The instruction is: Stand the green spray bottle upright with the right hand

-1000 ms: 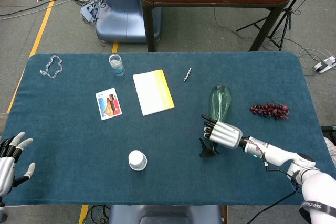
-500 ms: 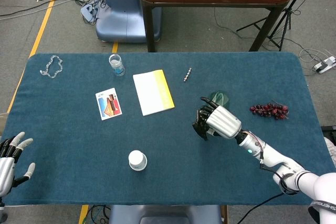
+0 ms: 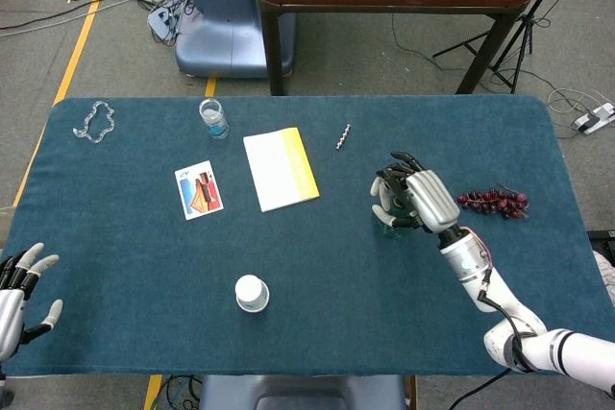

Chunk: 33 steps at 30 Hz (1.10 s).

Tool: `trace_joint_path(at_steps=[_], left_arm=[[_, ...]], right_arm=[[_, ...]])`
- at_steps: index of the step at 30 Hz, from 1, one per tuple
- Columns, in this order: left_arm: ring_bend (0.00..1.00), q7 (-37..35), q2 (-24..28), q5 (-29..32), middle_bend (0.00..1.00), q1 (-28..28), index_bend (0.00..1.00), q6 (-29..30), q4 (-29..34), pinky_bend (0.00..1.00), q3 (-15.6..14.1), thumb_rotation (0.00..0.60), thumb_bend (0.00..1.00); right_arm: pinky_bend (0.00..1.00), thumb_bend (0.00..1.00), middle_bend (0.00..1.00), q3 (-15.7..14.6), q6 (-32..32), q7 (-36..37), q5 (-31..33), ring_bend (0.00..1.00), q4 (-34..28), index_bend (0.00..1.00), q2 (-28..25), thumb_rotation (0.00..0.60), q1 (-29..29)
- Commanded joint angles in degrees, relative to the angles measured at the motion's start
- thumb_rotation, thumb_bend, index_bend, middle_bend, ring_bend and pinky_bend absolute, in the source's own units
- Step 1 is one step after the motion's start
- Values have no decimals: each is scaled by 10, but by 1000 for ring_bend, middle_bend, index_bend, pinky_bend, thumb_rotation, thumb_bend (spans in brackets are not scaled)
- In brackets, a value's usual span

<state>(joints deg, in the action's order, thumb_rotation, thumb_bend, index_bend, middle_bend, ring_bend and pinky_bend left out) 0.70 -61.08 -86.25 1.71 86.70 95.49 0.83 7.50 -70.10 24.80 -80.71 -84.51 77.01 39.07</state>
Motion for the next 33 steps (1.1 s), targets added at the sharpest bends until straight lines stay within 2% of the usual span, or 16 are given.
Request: trace_joint_path(at_steps=[1,8,12,18,25,30,33], left_arm=[[61,-2,-1,-1,54,0,190,0,-1,46,0,600,394],[61,-7,-1,-2,54,0,190,0,-5,46,-1,600,394],[61,-7,1,-2,54,0,190,1,-5,47,0,600,394],[61,-5,0,-2,54,0,190,0,-4,46,0,600,394],[61,-5,1,-2,54,0,190,0,-5,46,-1,600,394],[61,-8,1,1,54,-2,190,1,-7,46,-1,600,394],[61,-9,0,0,54,-2,190,1,-9,46,-1,600,394]], right_arm=[[142,345,495,23,32,22,44,331,-39,731,-18,600,-12],[143,338,495,38,46,91,64,331,-27,733,3,600,-30],[142,242,463,39,56,122,53,328,-18,717,5,600,-33],[143,100,372,45,80,138,51,248,-14,552,-2,600,-32],[116,9,293,54,106,155,55,171,-13,422,-8,600,-29],[90,0,249,59,121,164,55,138,-14,356,-14,600,-28],[64,0,194,58,131,161,55,94,-16,262,-18,600,-27]])
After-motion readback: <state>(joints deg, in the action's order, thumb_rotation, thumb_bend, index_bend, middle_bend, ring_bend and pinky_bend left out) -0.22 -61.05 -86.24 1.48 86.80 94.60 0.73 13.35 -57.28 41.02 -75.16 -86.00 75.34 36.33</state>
